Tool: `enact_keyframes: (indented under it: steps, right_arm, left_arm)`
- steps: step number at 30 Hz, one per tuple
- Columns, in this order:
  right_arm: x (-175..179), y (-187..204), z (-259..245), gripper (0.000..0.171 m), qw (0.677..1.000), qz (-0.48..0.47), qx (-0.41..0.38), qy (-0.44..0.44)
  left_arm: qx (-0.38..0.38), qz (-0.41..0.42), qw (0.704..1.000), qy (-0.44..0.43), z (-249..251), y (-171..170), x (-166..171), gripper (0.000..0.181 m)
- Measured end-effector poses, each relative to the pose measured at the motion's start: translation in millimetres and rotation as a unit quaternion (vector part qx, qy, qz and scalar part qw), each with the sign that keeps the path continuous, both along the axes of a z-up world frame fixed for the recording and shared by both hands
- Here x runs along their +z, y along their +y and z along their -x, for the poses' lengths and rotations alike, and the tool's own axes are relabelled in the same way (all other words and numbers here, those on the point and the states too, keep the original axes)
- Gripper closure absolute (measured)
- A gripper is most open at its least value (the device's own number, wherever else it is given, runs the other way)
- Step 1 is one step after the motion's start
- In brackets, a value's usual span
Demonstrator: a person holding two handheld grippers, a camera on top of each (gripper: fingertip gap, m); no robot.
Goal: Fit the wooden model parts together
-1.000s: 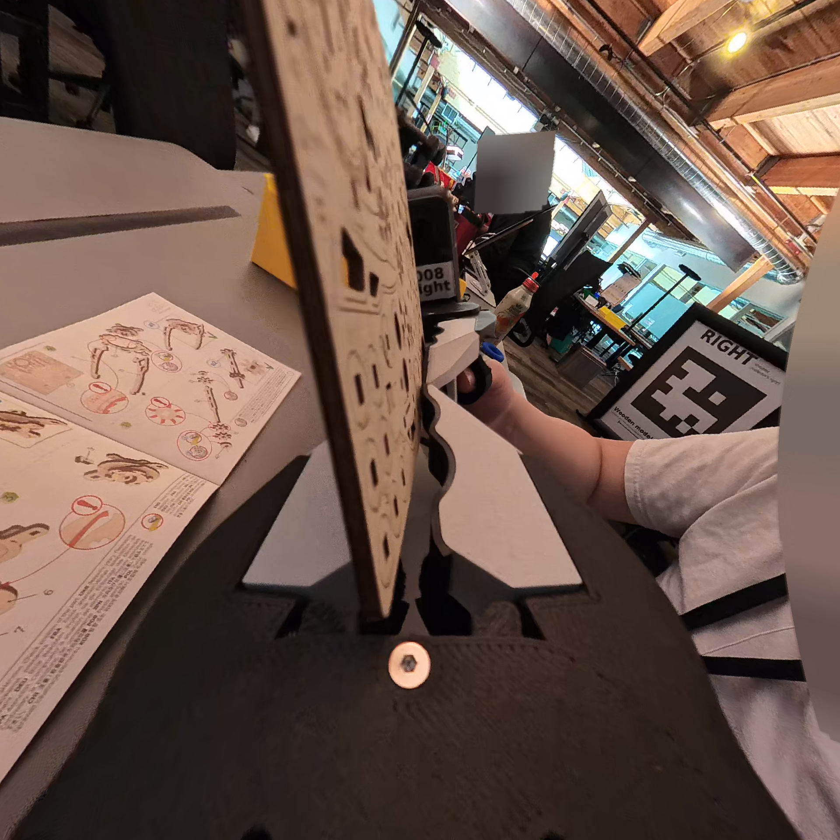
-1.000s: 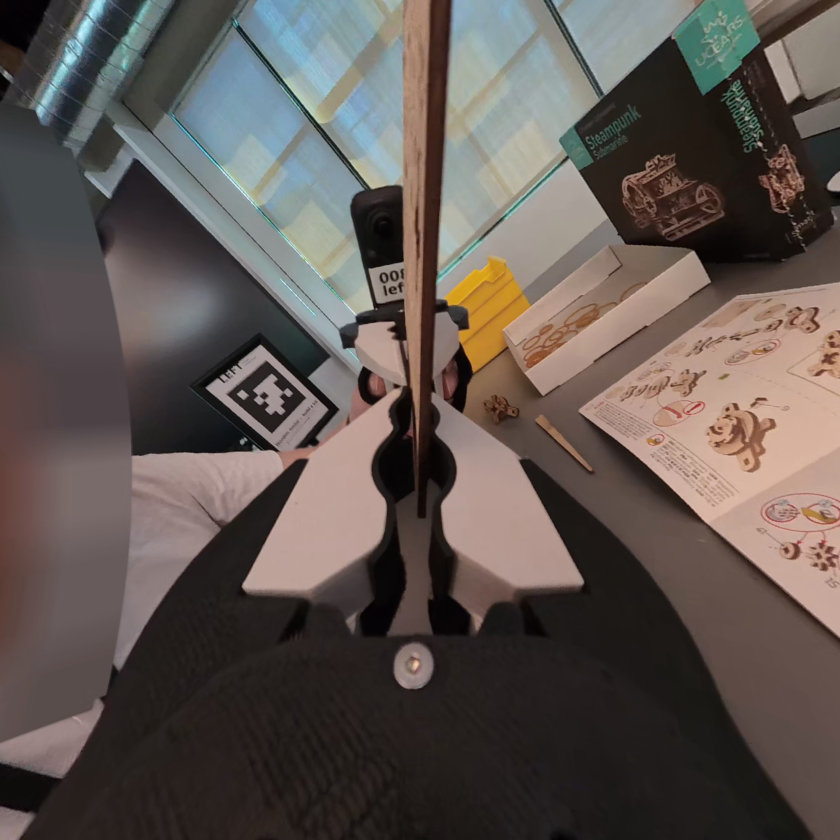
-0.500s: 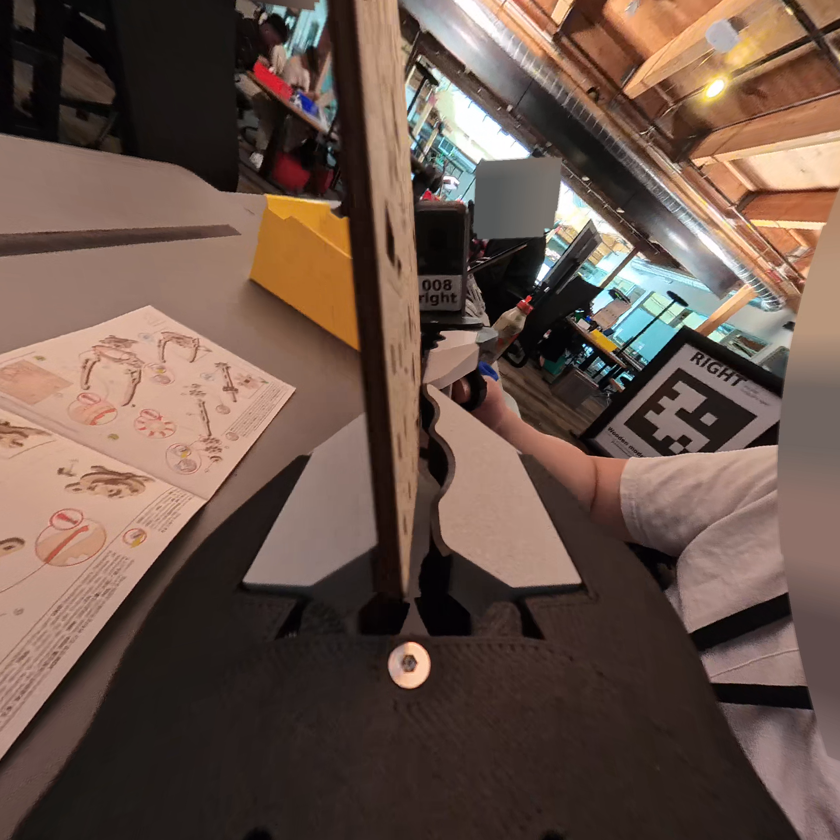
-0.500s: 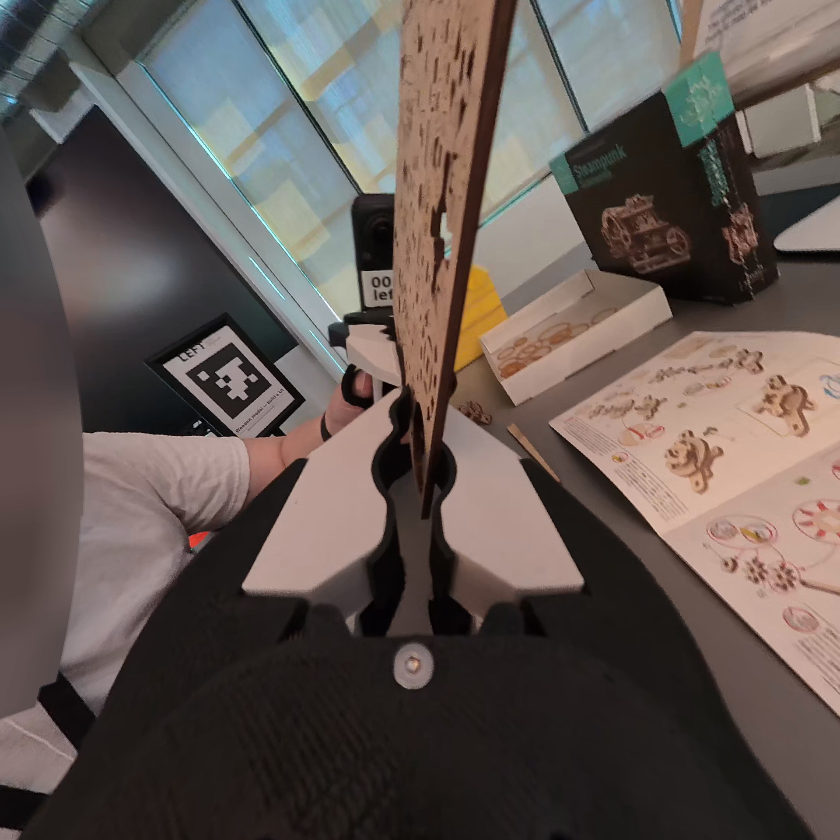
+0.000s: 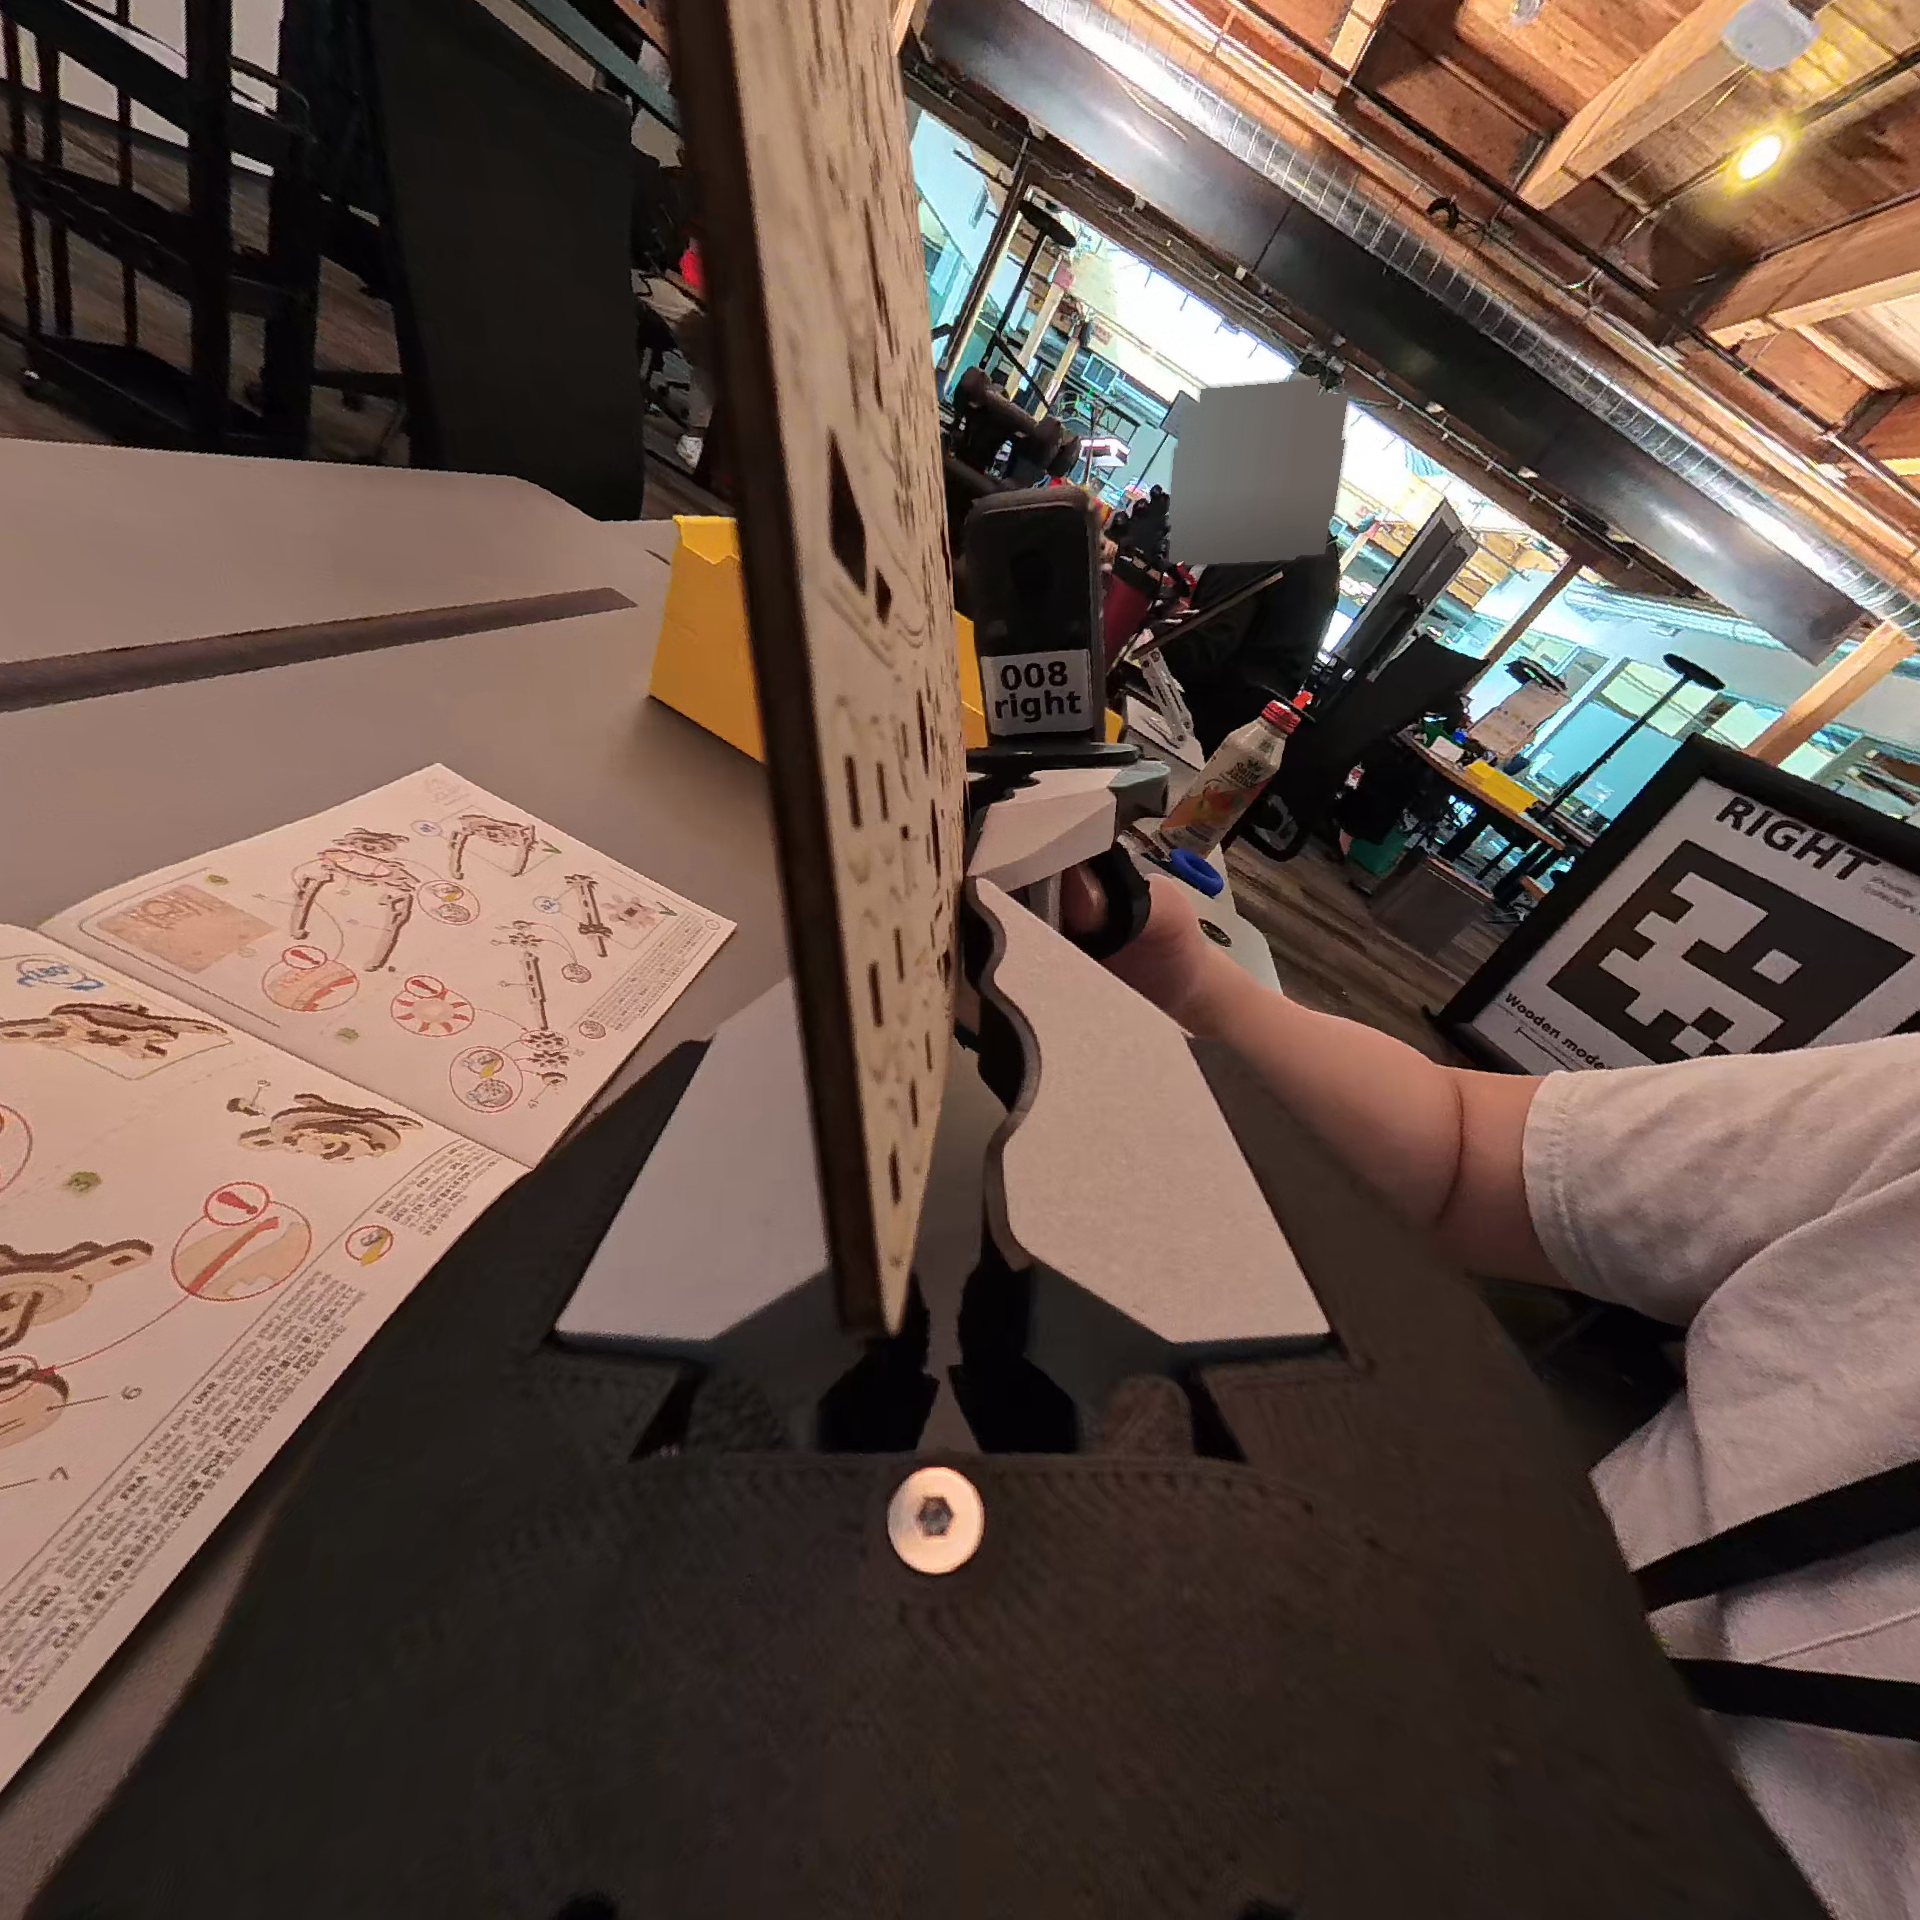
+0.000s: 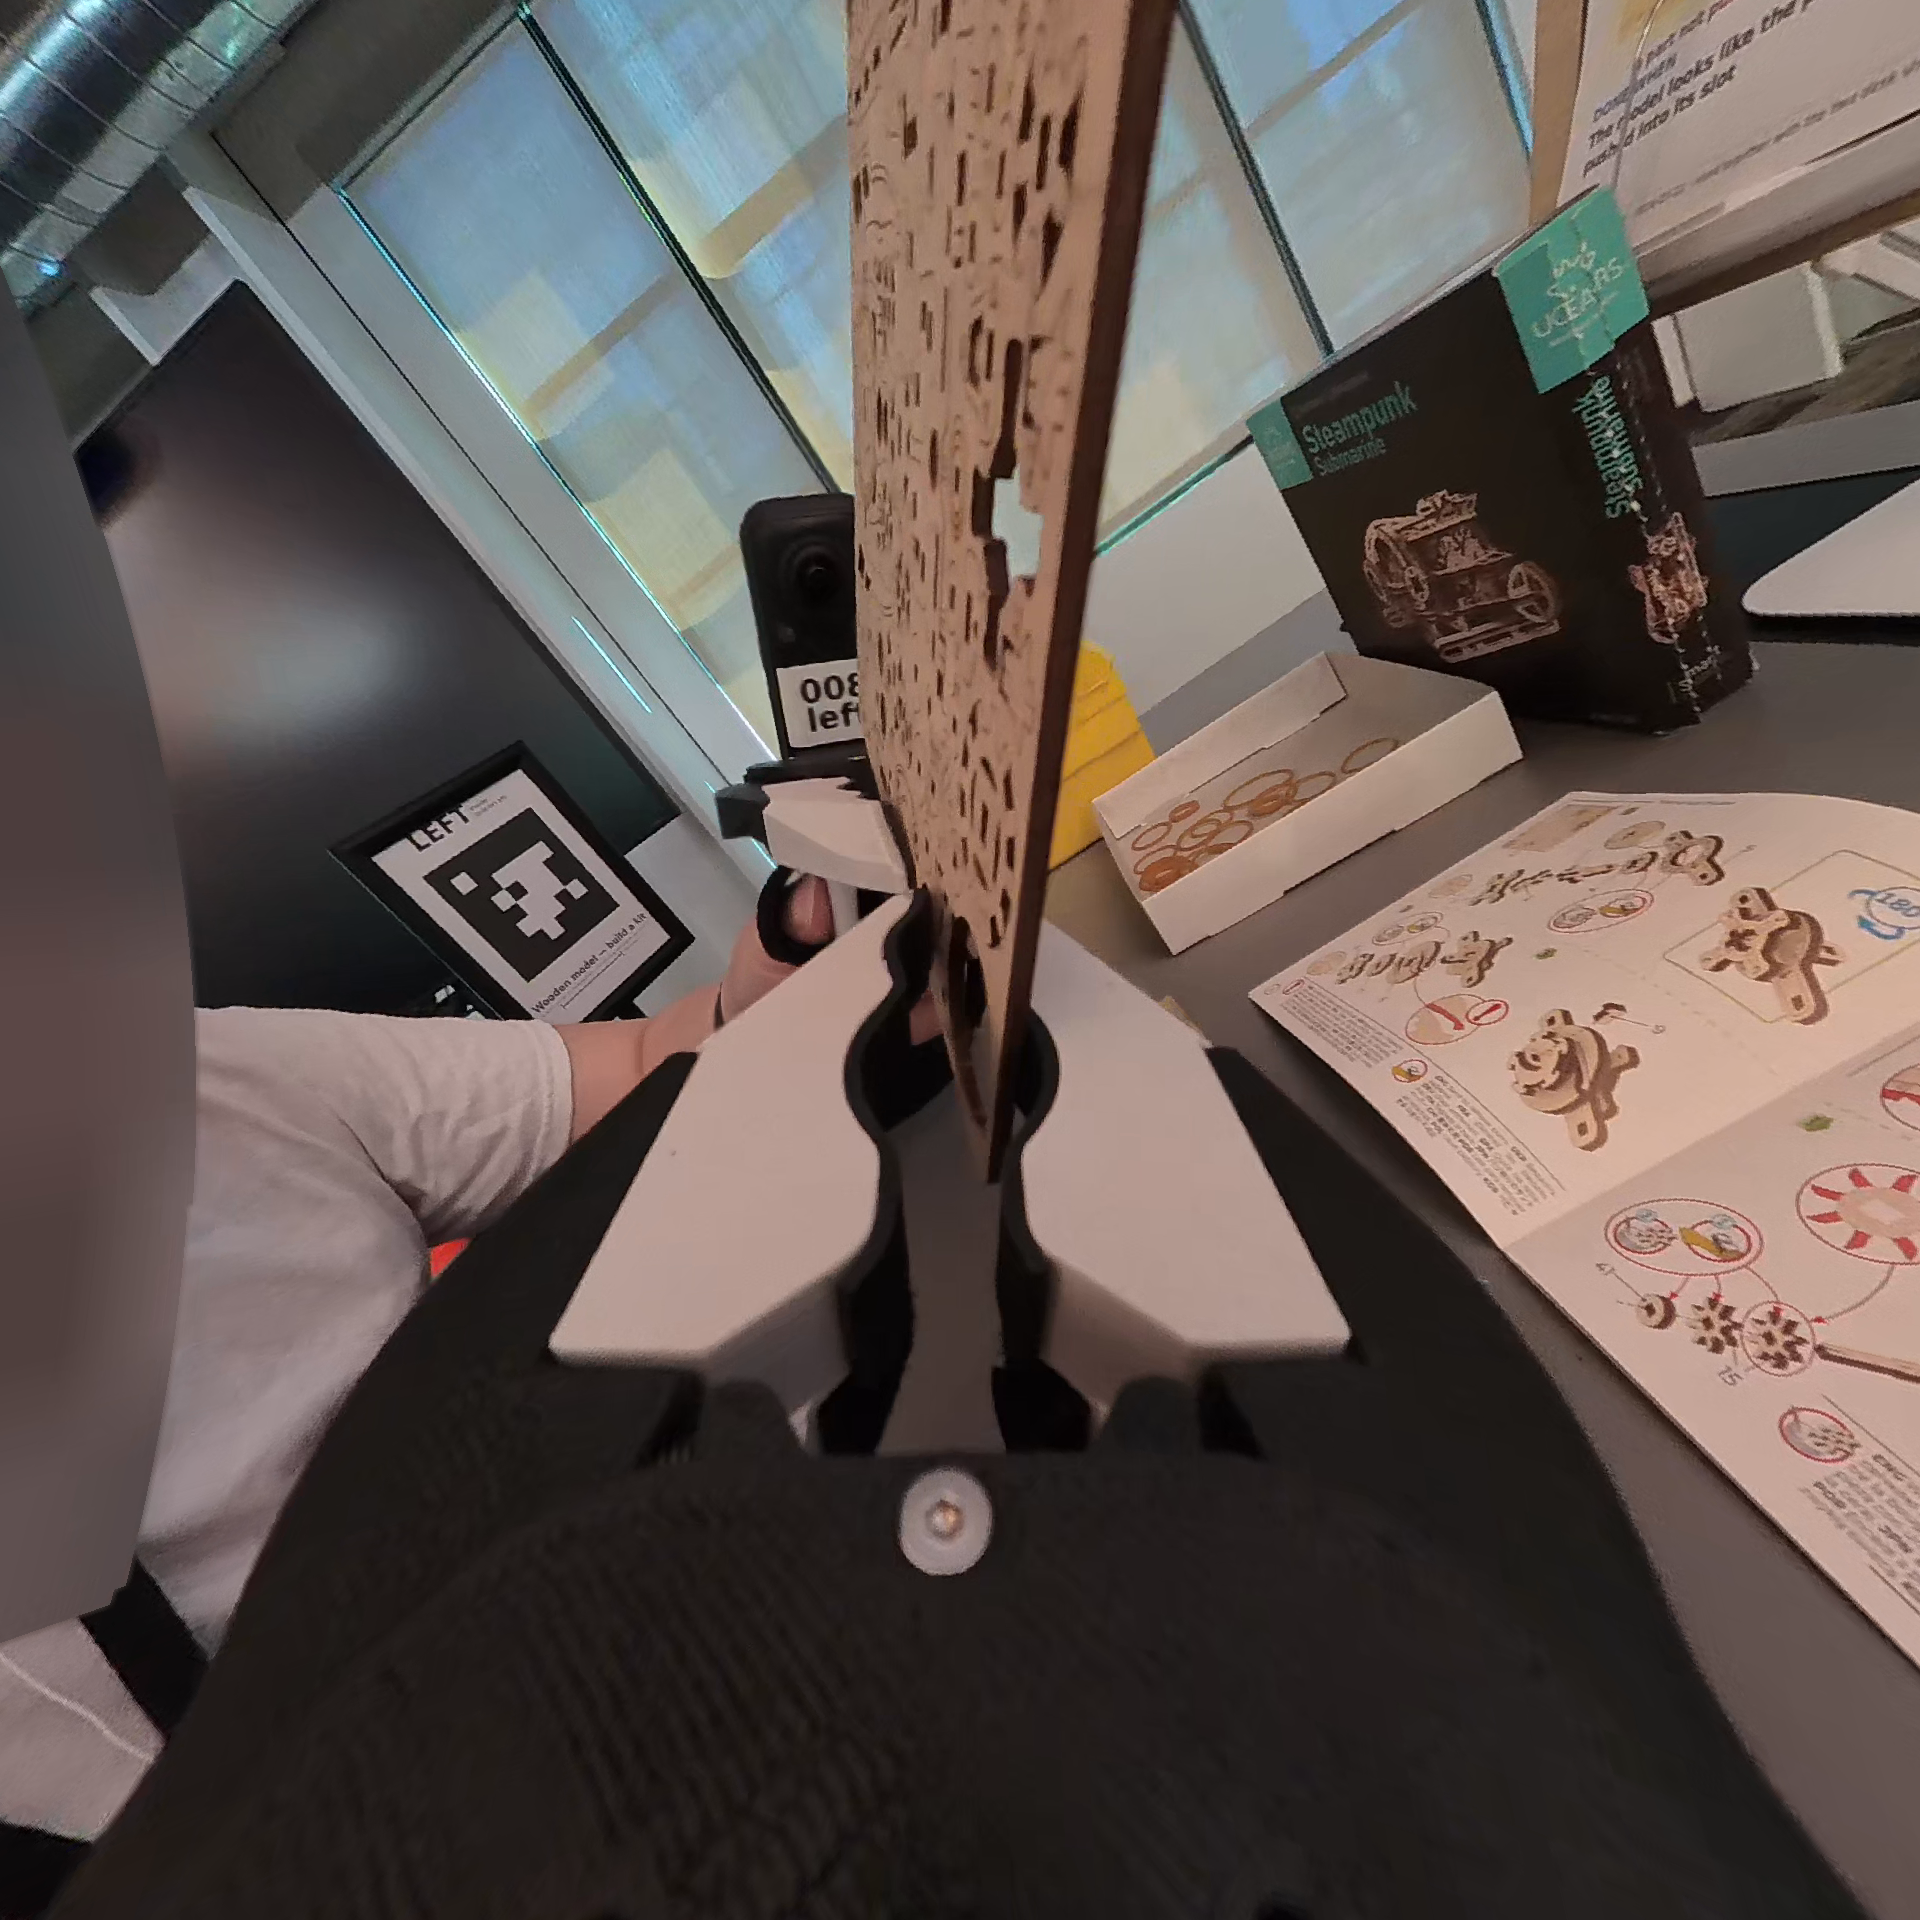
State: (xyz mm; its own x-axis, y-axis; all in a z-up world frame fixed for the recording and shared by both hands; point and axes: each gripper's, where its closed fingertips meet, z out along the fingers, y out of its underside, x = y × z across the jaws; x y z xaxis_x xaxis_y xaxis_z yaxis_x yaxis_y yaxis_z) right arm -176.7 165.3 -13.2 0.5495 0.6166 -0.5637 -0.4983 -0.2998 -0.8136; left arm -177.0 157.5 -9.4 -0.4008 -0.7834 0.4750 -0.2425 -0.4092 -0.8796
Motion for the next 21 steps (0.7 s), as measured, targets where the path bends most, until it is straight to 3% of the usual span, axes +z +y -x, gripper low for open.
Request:
enact_keyframes:
  steps: [8, 12, 15, 18, 21]
  right_arm:
    - [12, -9, 0, 0.151, 0.997, -0.012, 0.051, 0.059]
    - [12, -17, -10, 0.151, 0.996, -0.010, 0.076, 0.056]
    - [0, -19, -4, 0.147, 0.996, -0.007, 0.087, -0.004]
    - [-13, -31, 20, 0.142, 0.984, -0.038, 0.129, -0.113]
    - [-21, -16, 15, 0.143, 0.967, -0.082, 0.032, -0.238]
  left_arm:
    - [0.002, 0.036, 0.999, -0.007, 4, 5, 10, 0.181]
    - [-0.051, 0.064, 0.996, 0.033, 16, 9, 13, 0.181]
    - [-0.060, 0.068, 0.994, 0.057, 17, 13, 7, 0.180]
    - [-0.093, 0.141, 0.985, 0.042, 20, 9, 17, 0.181]
    - [-0.108, 0.180, 0.977, 0.040, 20, 6, 19, 0.180]
